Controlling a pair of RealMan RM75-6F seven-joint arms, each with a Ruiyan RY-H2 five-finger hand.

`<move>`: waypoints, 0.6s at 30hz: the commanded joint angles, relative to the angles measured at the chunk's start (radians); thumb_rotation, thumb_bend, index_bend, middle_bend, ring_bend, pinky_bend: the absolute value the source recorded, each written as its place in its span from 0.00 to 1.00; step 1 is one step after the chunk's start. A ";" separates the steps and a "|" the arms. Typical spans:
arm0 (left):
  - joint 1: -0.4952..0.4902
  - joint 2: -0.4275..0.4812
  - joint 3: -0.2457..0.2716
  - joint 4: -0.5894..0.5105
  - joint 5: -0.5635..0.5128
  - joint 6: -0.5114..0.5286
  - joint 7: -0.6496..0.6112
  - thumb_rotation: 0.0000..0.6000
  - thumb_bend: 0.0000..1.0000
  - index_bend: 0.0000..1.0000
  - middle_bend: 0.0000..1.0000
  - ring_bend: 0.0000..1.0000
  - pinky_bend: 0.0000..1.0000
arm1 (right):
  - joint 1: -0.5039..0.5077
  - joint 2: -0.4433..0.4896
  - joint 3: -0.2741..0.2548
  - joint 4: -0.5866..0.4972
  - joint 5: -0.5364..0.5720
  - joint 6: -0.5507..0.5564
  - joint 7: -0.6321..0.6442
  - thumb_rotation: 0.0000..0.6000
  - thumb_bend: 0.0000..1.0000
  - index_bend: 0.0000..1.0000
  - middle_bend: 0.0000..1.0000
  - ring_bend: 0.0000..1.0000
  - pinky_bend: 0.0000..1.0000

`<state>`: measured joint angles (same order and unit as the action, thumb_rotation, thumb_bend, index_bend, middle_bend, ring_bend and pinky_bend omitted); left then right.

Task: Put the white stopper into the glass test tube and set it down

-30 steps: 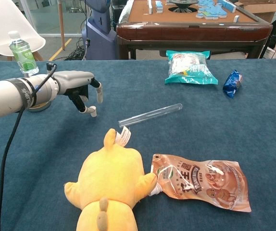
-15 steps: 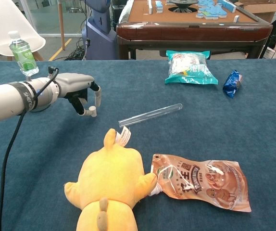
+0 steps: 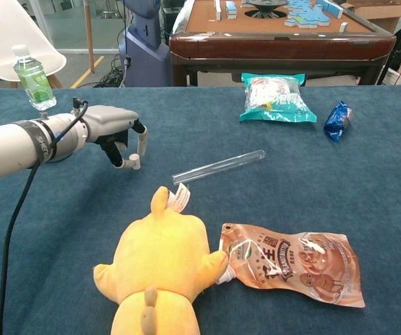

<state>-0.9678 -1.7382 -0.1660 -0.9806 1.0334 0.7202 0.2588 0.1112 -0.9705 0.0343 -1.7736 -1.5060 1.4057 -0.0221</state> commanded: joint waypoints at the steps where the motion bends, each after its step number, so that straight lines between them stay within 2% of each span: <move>1: 0.002 0.000 -0.005 -0.001 -0.002 -0.007 -0.004 1.00 0.29 0.46 1.00 1.00 1.00 | 0.000 0.000 0.000 -0.001 0.000 0.000 -0.001 1.00 0.23 0.35 0.46 0.36 0.46; 18: 0.004 -0.010 -0.017 0.017 0.006 -0.023 -0.003 1.00 0.29 0.48 1.00 1.00 1.00 | -0.003 0.004 0.001 -0.006 -0.001 0.003 -0.006 1.00 0.23 0.35 0.46 0.36 0.46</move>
<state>-0.9633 -1.7482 -0.1828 -0.9632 1.0395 0.6976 0.2558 0.1081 -0.9666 0.0356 -1.7800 -1.5066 1.4089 -0.0278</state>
